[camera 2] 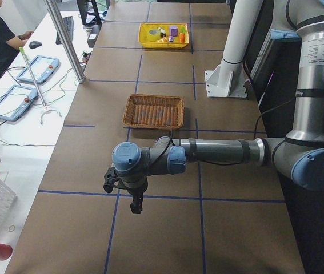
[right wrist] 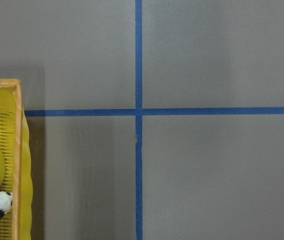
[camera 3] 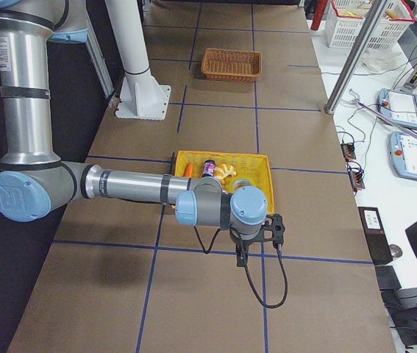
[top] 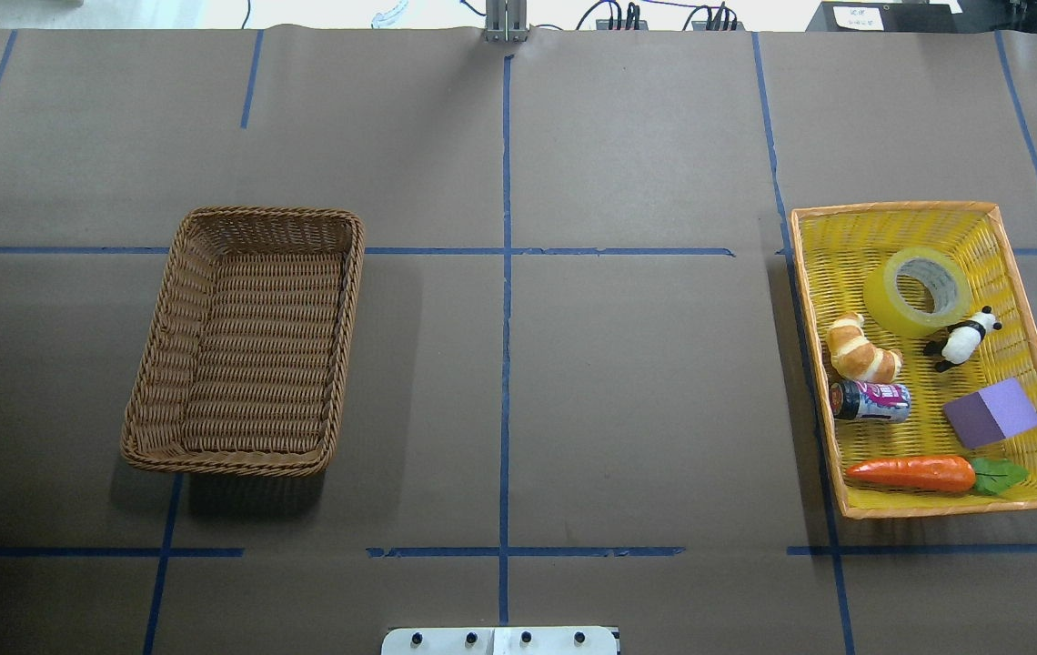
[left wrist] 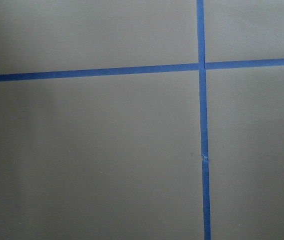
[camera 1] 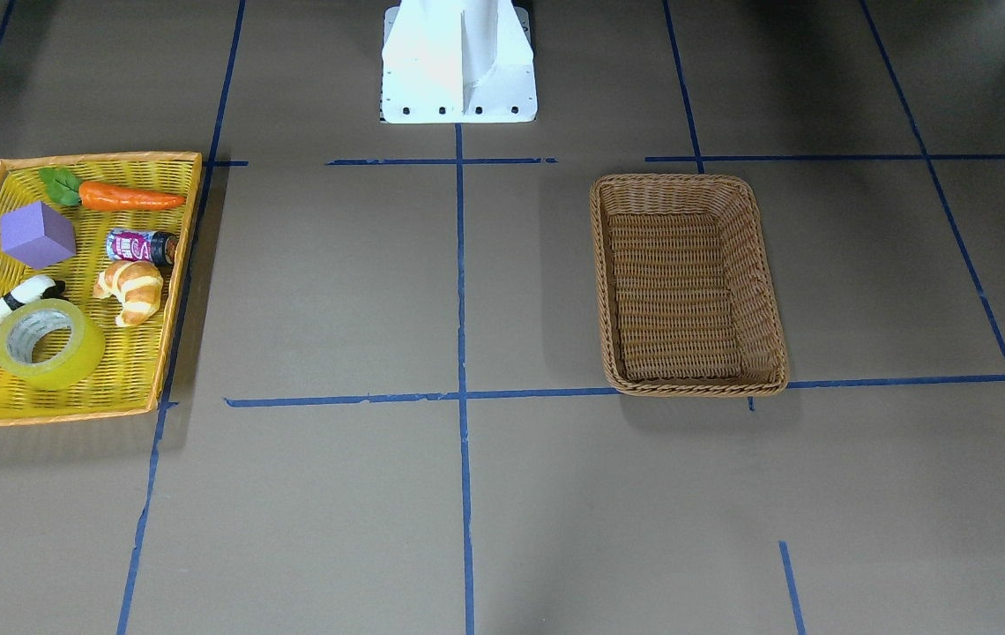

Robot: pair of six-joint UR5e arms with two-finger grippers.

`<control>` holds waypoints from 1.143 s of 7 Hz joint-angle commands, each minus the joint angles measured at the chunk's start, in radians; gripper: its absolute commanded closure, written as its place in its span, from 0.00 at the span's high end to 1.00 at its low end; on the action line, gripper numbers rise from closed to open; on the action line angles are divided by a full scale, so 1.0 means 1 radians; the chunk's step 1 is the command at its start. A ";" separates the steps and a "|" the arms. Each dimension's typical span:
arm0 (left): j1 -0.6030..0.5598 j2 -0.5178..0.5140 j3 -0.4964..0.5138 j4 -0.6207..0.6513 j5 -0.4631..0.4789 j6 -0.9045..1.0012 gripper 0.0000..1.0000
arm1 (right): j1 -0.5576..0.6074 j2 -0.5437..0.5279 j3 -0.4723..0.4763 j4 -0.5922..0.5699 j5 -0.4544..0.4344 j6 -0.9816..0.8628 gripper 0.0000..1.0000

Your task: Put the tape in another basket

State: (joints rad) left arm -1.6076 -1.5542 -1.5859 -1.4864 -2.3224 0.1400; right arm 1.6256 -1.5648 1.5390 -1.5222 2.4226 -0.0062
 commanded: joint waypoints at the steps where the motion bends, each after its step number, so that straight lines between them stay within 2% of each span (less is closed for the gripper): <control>1: 0.000 -0.001 0.000 0.000 0.000 0.001 1.00 | -0.024 0.050 0.016 -0.001 0.004 0.079 1.00; 2: 0.000 -0.001 0.000 0.000 0.000 0.003 1.00 | -0.074 0.092 0.039 -0.001 0.001 0.192 1.00; 4: 0.000 -0.001 0.000 0.000 0.000 0.006 1.00 | -0.131 0.129 0.064 -0.001 0.009 0.248 1.00; 6: 0.002 -0.001 0.000 -0.002 -0.002 0.006 1.00 | -0.209 0.121 0.108 0.005 0.004 0.302 1.00; 8: 0.002 -0.003 0.001 -0.003 -0.002 0.006 1.00 | -0.274 0.118 0.110 0.168 -0.006 0.467 1.00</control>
State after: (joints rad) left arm -1.6070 -1.5559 -1.5850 -1.4876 -2.3238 0.1464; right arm 1.3919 -1.4445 1.6468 -1.4491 2.4224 0.3606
